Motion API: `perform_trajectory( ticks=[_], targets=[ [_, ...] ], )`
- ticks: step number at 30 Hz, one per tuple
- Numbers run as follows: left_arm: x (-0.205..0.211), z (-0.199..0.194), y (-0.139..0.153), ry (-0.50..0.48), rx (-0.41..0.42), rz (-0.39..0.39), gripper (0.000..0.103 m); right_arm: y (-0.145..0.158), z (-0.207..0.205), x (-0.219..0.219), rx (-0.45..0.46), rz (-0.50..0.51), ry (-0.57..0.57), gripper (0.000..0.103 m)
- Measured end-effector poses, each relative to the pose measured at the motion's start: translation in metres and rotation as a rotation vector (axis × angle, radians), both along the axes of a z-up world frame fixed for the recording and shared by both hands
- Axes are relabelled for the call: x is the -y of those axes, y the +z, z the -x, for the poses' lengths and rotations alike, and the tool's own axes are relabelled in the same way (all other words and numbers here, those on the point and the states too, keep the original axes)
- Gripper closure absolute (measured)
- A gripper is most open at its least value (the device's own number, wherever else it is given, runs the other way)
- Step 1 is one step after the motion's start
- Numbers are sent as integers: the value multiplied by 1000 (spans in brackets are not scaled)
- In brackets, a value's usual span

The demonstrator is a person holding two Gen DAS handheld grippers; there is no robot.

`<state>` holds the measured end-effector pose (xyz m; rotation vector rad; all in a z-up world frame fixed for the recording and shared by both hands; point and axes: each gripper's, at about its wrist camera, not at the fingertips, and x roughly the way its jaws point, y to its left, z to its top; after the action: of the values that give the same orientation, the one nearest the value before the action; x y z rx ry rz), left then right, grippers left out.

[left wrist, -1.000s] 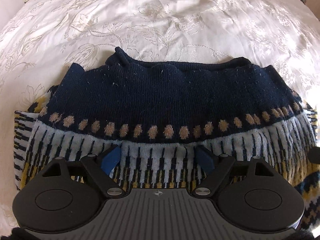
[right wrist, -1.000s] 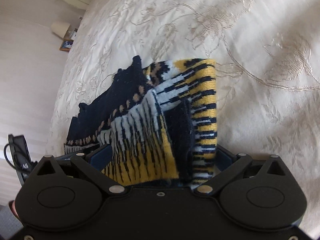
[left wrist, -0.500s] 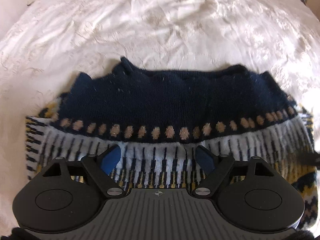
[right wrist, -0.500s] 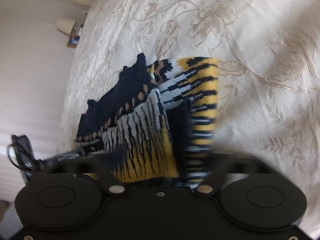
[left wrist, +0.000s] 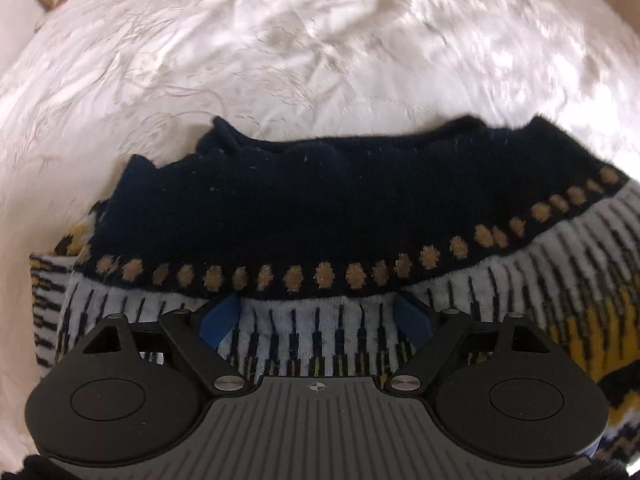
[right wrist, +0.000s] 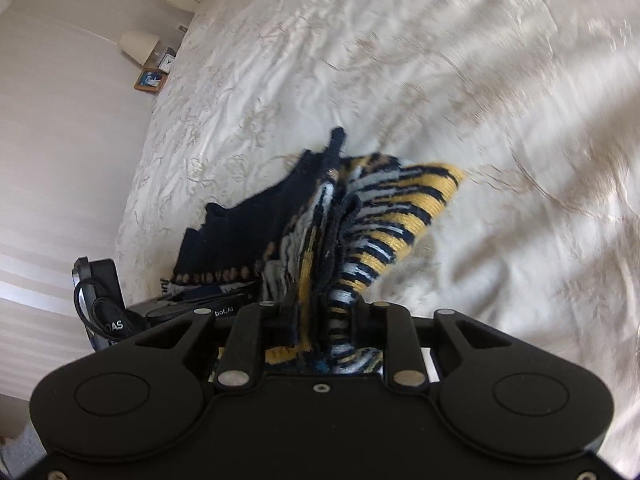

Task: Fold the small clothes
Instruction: 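Lift and fold the held side across the sweater with the right gripper, then open the right gripper to release the folded side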

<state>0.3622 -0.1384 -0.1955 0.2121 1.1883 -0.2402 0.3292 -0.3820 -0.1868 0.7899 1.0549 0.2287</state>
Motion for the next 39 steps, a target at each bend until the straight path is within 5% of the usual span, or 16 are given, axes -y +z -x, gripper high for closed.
perform_trajectory(
  ticks=[4,9,16,27,39],
  targets=[
    [-27,20,25,1,37,26,19,24,-3,-23,2,67,-11,71],
    [-89,46,47,65,39,148,19,51,-11,-64,-5,149,-1,71],
    [-174,68,56,134,31,184,19,82,-27,-142,39,196,32,72],
    [-257,69,55,158,9,193,19,40,-62,-263,-16,227,77,72],
    [-284,67,48,192,0,224,19,28,-71,-301,-50,327,56,72]
  ],
)
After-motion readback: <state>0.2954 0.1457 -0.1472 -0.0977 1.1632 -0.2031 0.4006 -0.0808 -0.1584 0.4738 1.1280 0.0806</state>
